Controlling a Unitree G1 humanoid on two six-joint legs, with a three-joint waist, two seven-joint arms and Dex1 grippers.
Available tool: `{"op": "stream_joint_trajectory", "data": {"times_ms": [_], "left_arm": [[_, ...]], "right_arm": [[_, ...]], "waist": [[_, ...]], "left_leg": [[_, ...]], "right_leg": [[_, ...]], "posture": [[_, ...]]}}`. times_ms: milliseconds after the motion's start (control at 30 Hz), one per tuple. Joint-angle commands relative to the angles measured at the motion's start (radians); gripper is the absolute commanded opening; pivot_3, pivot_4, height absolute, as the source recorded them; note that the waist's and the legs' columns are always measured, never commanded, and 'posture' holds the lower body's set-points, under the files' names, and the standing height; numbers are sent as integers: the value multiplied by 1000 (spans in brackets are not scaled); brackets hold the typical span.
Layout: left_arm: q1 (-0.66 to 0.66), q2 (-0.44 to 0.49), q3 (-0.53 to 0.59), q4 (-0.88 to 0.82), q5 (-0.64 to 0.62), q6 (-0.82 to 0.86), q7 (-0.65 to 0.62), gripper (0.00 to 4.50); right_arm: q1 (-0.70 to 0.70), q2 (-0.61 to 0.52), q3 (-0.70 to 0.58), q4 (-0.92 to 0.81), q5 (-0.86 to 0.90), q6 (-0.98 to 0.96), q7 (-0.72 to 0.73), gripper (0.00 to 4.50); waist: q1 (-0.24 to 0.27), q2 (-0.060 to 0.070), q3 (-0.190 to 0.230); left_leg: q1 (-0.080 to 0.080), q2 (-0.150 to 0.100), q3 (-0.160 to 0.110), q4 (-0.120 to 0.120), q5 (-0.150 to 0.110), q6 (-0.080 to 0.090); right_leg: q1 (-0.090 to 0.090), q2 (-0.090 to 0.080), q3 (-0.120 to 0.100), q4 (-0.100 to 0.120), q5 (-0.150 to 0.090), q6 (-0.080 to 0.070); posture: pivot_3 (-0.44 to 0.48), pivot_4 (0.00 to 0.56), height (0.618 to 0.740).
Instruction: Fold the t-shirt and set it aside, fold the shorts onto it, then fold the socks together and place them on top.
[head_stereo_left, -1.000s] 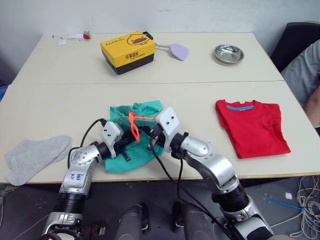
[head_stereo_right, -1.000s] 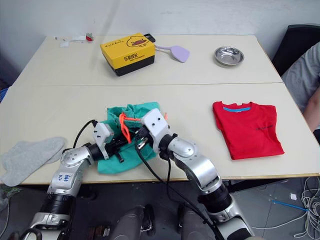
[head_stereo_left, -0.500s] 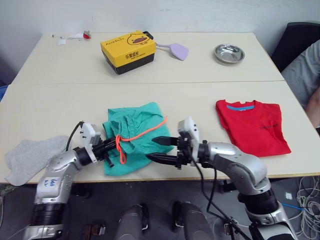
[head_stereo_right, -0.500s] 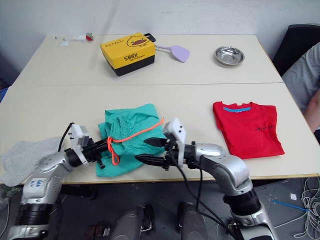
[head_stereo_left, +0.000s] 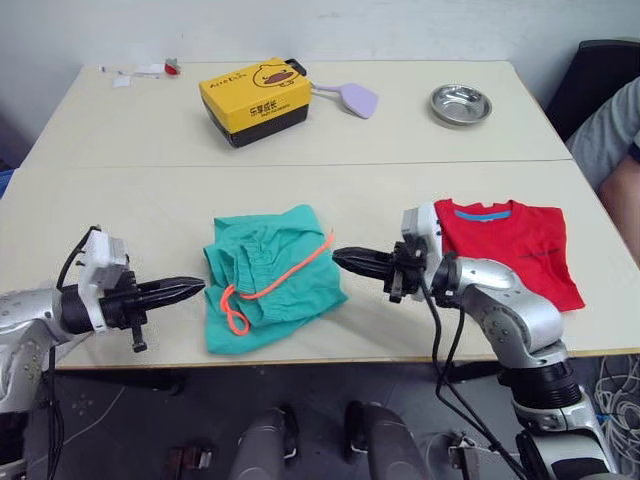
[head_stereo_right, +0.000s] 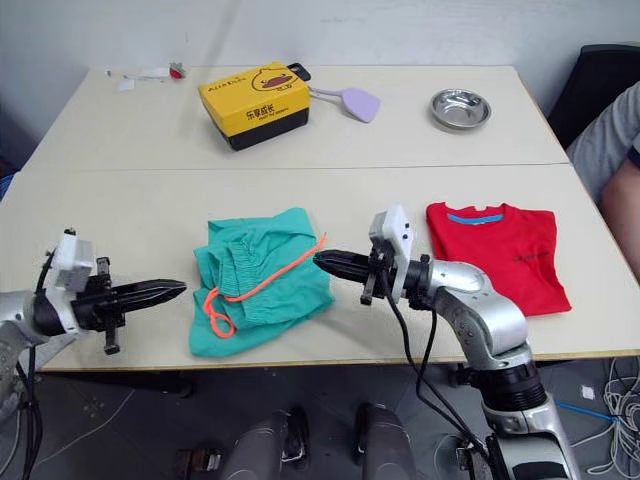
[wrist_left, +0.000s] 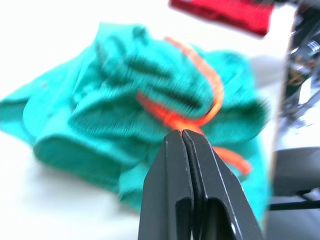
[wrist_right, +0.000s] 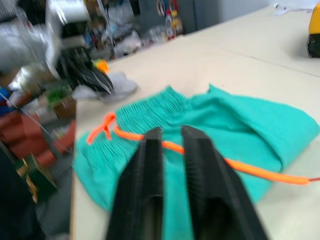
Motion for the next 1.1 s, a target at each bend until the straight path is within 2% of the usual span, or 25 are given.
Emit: {"op": "stream_joint_trajectory", "data": {"times_ms": [33,133,233,300,467,633,700,767,867,933,1033,1100], "left_arm": [[-117,-50,-68,-39,-21,19,35,0],[-244,-177,-197,1,87,-43,124,0],[-344,-311,-316,144,319,-276,257,0],[-349,-349,-356,224,403,-342,306,0],[-267,-373,-370,227,443,-344,352,0],[-180,-361,-346,207,446,-348,372,0],[-165,-357,-336,204,444,-357,375,0],[-150,-356,-316,197,430,-381,369,0],[-123,-357,-284,149,347,-431,283,0],[-113,-350,-270,111,293,-440,220,0],[-114,-306,-263,138,295,-467,150,0],[-125,-296,-256,168,298,-493,134,0]], "right_arm": [[-47,49,76,108,-158,-204,-16,29],[-89,99,123,218,-255,-334,-31,29],[-142,174,123,319,-288,-397,-69,29],[-162,206,142,375,-310,-436,-57,29],[-183,237,160,466,-340,-372,-51,29],[-189,198,88,518,-358,-301,-117,29],[-181,176,61,509,-334,-275,-107,29],[-162,159,-3,440,-209,-159,-43,29],[-183,144,-126,305,34,129,-19,595],[-204,89,-138,275,104,310,3,1273],[-260,24,-111,315,136,508,10,2330],[-313,26,-106,388,111,566,-36,3022]], "waist": [[2,0,0],[4,0,0],[2,-1,0],[-5,-1,0],[-15,-1,0],[-15,-1,0],[-12,-1,0],[-7,-1,0],[-11,0,0],[-12,0,1],[-8,0,1],[-6,0,1]], "left_leg": [[0,0,1,1,0,0],[0,-1,1,3,3,1],[2,-3,2,4,5,3],[2,-2,2,3,7,6],[2,1,4,1,9,6],[3,0,4,3,8,8],[3,-1,3,4,8,7],[4,-1,1,4,5,2],[4,0,1,3,6,3],[3,1,0,2,8,6],[3,1,0,3,8,6],[3,1,0,3,4,10]], "right_leg": [[0,0,0,1,0,0],[2,0,0,3,1,2],[3,-1,1,4,2,4],[2,0,1,4,3,4],[1,3,1,8,2,2],[2,0,1,7,2,2],[2,-1,1,7,2,2],[2,-1,1,7,2,2],[2,-1,1,7,2,1],[1,-1,0,7,1,0],[1,-1,0,7,1,0],[1,-1,0,7,1,0]], "posture": [[0,150,740],[0,150,740],[0,150,740],[0,150,740],[0,150,740],[0,150,740],[0,150,740],[0,150,740],[0,150,740],[0,150,740],[0,150,740],[0,150,740]]}}
